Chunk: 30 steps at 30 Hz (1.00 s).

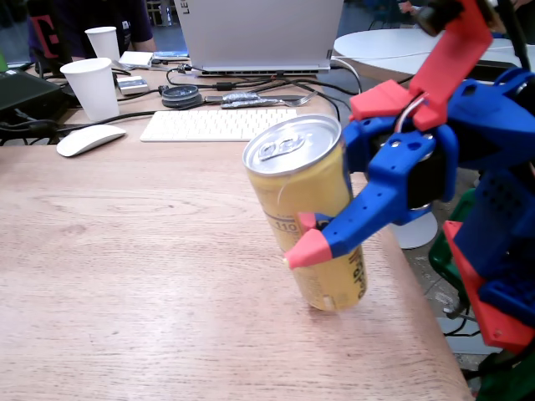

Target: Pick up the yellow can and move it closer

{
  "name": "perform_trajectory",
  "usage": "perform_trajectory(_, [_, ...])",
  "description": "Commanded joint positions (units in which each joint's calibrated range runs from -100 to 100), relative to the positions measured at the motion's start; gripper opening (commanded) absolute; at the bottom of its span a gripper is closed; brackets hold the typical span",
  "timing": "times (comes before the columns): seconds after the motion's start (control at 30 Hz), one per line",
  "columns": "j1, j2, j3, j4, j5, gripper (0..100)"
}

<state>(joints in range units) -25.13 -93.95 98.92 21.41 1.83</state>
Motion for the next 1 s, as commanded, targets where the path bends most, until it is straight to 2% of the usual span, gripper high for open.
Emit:
perform_trajectory(0.0, [0.09, -2.97, 0.61, -0.31, 0.1, 20])
perform_trajectory(0.97, [0.09, -2.11, 0.61, -0.31, 0.1, 20])
